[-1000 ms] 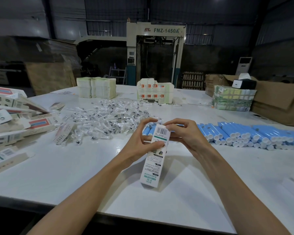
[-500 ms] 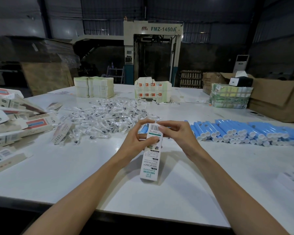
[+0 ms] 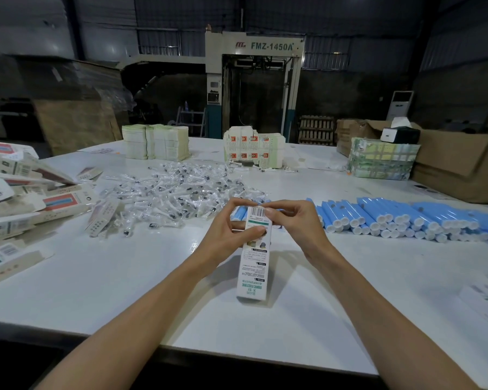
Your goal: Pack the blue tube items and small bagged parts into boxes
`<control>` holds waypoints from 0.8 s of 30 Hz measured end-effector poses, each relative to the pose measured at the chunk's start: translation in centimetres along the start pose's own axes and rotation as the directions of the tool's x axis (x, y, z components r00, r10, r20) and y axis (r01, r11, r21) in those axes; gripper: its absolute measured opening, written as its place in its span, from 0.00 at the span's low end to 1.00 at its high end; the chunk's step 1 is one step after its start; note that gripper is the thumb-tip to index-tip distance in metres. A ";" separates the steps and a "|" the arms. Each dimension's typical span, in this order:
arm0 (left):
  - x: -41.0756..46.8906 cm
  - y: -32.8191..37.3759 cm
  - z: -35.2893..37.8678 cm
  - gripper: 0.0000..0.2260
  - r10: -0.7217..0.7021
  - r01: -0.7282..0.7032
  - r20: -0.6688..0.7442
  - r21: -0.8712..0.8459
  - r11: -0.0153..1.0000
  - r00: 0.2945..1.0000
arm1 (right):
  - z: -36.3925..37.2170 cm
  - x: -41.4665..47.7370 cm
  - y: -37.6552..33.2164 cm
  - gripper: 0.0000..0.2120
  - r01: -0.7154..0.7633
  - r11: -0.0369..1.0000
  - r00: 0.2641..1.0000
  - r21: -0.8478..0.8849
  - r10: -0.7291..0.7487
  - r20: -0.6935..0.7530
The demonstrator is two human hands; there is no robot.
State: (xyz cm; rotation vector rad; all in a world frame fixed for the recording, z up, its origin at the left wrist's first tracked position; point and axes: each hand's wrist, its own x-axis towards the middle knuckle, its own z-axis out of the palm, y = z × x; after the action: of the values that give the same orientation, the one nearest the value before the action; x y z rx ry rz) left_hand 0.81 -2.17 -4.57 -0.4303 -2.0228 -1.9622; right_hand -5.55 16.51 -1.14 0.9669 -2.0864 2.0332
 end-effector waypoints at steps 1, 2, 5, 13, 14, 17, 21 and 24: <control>0.0 -0.1 -0.1 0.23 0.000 0.000 0.001 -0.004 1.000 1.000 | 0.2 0.1 0.2 0.06 0.000 1.000 1.000 -0.004 0.000 -0.010; 0.0 -0.2 -0.1 0.22 -0.002 0.002 0.003 -0.007 1.000 1.000 | 0.3 0.0 0.4 0.06 -0.007 1.000 1.000 -0.002 0.007 -0.018; 0.1 -0.4 -0.1 0.22 -0.002 0.002 0.005 0.018 1.000 1.000 | 0.6 -0.1 1.1 0.07 -0.028 0.998 1.000 0.055 0.029 -0.013; 0.3 -0.5 -0.4 0.28 -0.004 0.003 -0.016 -0.042 0.999 1.000 | 1.4 -1.0 1.7 0.14 -0.214 0.953 0.977 0.216 0.205 0.064; 0.3 -0.5 -0.5 0.27 0.001 -0.003 -0.038 -0.058 0.998 0.999 | 1.6 -1.3 1.7 0.15 -0.281 0.939 0.959 0.200 0.267 0.093; 0.7 -0.7 -0.8 0.25 0.010 -0.019 -0.098 -0.098 0.995 0.995 | 1.9 -1.5 0.8 0.22 -0.432 0.895 0.890 0.108 0.404 0.213; 0.8 -1.1 -1.3 0.25 0.061 -0.065 -0.098 -0.033 0.997 0.993 | 1.0 -2.0 -1.0 0.22 -0.388 0.920 0.878 -0.058 0.388 0.280; 0.9 -1.3 -0.9 0.26 0.097 -0.092 -0.046 0.102 0.990 0.994 | -0.2 -3.4 -1.4 0.22 -0.388 0.916 0.873 -0.103 0.402 0.276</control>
State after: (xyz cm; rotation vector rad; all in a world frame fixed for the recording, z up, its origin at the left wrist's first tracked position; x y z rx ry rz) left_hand -0.55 -3.13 -5.35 -0.4408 -2.0202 -1.7895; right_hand -2.28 18.08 -1.51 0.9447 -2.6682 2.1102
